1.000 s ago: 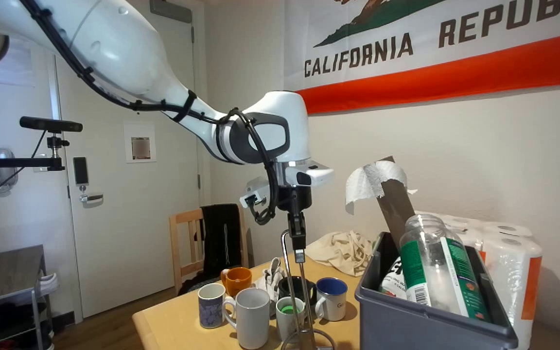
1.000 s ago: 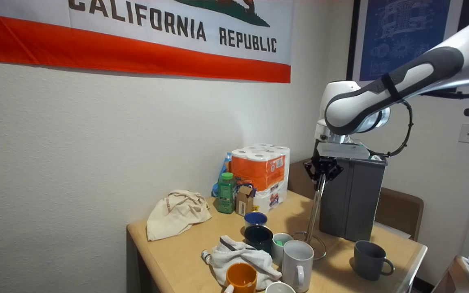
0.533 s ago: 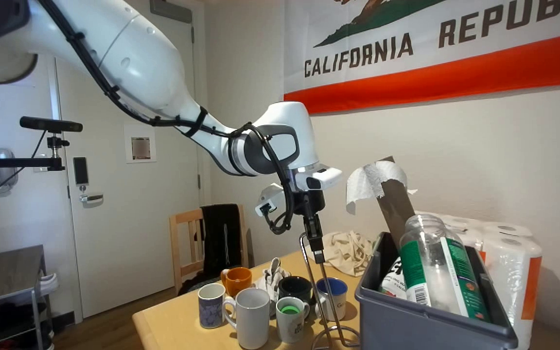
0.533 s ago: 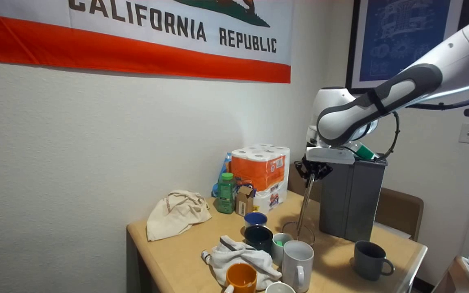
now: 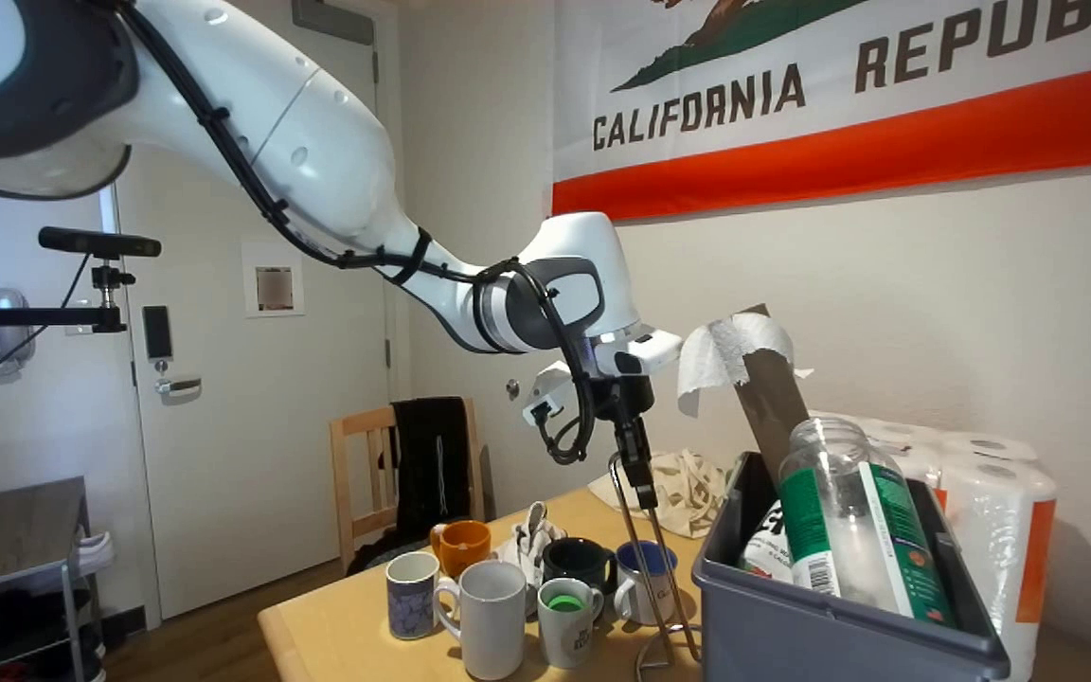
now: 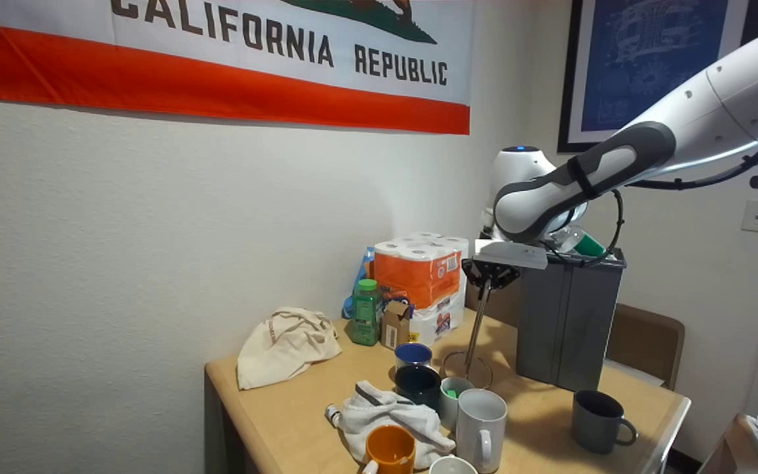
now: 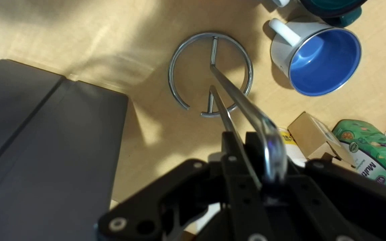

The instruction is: Move the silver stand backwards

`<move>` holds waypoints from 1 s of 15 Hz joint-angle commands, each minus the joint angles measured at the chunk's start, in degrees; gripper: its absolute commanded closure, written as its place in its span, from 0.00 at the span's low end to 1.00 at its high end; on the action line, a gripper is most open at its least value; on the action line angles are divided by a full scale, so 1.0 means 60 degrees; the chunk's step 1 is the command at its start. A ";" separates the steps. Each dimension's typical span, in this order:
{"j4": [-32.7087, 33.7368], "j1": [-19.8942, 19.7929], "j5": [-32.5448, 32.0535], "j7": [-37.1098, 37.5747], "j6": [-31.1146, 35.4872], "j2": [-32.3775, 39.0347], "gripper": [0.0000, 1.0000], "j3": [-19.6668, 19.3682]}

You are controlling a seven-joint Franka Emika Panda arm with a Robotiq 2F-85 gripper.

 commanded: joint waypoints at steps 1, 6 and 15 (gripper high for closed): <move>0.0798 0.0170 -0.0008 0.0578 0.0077 0.0505 0.97 -0.0252; 0.1336 0.0193 -0.0100 0.0988 -0.0038 0.0959 0.86 -0.0438; 0.1613 0.0578 -0.0979 0.1656 -0.0057 0.1199 0.15 -0.1040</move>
